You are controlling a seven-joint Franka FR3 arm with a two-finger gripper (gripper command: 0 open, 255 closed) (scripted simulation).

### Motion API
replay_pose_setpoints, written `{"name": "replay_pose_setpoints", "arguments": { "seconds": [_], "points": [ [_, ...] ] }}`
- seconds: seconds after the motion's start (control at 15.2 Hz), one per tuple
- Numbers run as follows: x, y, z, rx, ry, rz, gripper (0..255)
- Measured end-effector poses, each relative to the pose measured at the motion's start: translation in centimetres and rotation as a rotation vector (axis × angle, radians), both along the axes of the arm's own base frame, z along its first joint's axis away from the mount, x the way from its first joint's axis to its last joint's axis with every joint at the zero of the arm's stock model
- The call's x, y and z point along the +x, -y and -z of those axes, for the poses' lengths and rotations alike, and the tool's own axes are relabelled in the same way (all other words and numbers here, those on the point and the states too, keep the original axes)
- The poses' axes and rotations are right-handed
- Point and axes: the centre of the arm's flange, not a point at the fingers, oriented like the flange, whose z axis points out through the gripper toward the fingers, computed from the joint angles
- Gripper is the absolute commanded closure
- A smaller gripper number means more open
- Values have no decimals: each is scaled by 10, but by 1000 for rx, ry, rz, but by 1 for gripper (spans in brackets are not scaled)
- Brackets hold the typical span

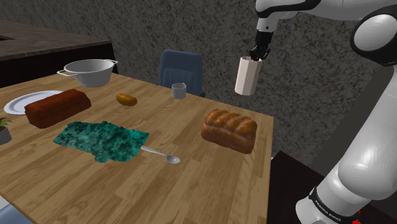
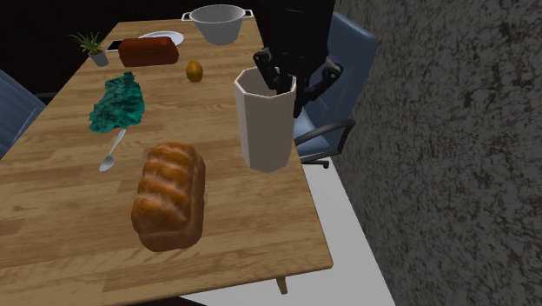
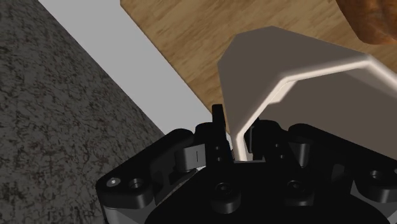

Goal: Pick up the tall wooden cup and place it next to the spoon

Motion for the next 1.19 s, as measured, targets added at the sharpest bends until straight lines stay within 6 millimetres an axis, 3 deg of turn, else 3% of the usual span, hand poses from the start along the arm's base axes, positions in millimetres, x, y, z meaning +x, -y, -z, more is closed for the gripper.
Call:
{"name": "replay_pose_setpoints", "arguments": {
  "seconds": [1.06, 1.19],
  "points": [
    [0, 0, -85, 0, 0, 0, 255],
    [-2, -17, -85, 0, 0, -1, 255]
  ]
}}
